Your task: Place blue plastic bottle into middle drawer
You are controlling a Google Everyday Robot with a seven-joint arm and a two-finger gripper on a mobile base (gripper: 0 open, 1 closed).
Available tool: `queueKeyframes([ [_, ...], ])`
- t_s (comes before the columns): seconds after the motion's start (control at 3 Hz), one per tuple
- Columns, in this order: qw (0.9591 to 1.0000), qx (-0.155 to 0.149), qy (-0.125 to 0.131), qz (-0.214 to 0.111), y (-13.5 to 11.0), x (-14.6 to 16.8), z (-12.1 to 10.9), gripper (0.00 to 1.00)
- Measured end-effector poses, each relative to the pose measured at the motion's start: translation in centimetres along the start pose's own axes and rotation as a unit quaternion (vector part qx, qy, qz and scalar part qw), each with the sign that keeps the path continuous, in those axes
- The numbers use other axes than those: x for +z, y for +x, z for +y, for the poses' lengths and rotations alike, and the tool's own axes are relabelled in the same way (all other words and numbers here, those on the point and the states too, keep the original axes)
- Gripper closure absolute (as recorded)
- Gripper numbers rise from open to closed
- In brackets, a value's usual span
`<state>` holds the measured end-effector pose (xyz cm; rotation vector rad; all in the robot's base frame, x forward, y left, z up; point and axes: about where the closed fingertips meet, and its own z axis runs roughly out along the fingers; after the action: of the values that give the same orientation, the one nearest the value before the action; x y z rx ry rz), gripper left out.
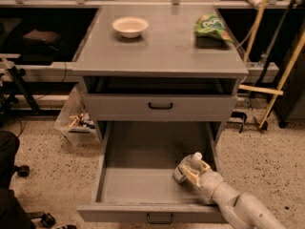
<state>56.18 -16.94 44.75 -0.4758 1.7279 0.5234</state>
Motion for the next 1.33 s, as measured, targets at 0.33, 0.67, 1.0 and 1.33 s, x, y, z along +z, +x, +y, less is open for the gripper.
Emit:
queueKeyframes([
  [0.33,1.0,0.0,0.0,0.0,0.0,0.0,0.0,0.81],
  [0.67,1.0,0.0,0.0,0.0,0.0,0.0,0.0,0.58],
  [1.0,1.0,0.0,0.0,0.0,0.0,0.01,0.01,0.35],
  [1.33,1.0,0.0,0.0,0.0,0.0,0.01,0.01,0.12],
])
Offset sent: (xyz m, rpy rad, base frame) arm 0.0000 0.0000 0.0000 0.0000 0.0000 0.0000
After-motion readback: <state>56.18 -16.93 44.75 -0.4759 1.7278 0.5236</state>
